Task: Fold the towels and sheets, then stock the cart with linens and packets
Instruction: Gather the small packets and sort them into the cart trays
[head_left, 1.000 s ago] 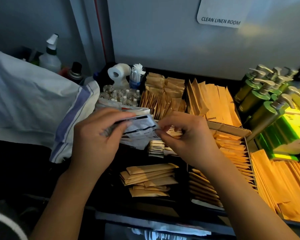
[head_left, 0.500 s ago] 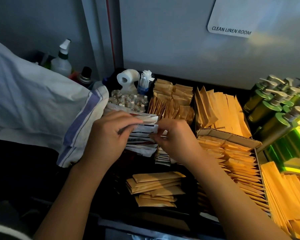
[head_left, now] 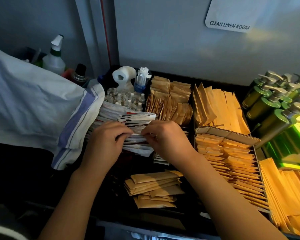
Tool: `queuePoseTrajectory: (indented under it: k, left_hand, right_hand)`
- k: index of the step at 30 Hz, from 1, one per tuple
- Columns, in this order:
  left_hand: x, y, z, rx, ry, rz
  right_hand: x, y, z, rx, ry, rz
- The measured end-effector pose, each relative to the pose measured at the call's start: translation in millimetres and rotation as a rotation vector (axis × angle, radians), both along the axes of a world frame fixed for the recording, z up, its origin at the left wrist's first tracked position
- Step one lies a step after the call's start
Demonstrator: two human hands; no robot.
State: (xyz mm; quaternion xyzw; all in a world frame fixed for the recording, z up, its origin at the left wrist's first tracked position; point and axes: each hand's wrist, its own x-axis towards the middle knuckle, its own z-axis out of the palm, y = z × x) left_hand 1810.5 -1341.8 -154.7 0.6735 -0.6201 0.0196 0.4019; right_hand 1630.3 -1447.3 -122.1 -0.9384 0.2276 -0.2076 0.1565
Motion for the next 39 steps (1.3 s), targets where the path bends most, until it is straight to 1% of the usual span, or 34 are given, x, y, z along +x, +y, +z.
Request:
queuePoseTrajectory:
  k: [7,12,16,19,23,28,31,34,37,39]
  left_hand:
    - [3.0,3.6,-1.2,-0.01,0.022,0.001]
    - [-3.0,-4.4,-2.7,0.049,0.038,0.031]
    - [-2.2,0.1,2.2,0.089,0.015,0.003]
    - [-6.2,14.7,4.6,0.05,-0.011,-0.014]
    - [-18.6,38.6,6.6,0.011,0.055,-0.088]
    - [-34.4,58.4,0.8,0.145,0.152,-0.203]
    - [-40.1,64.6,-3.3,0.283,0.194,-0.213]
    - [-41.5,68.0,-7.1,0.402,0.166,-0.249]
    - [-40.5,68.6,-10.0,0.513,0.077,-0.224]
    - [-42.2,68.1,-12.2,0.531,0.02,-0.202]
  right_hand:
    - [-1.0,-1.8,-3.2,-0.031,0.003,-0.037]
    - [7.5,-5.5,-10.5,0.002,0.064,-0.079]
    - [-2.4,-2.7,-9.6,0.009,0.019,-0.072]
    - [-18.9,1.6,-7.7,-0.002,-0.03,-0.079]
    - [-42.8,15.8,-4.4,0.008,-0.004,-0.034]
    - [-61.8,31.4,-1.8,0.114,0.112,0.027]
    - [-70.6,37.8,-4.6,0.174,0.092,0.059]
    - [-70.3,41.8,-13.6,0.26,0.21,0.107]
    - [-66.9,40.5,-26.8,0.243,0.33,0.07]
    - [-64.7,39.6,-31.9,0.241,0.377,0.046]
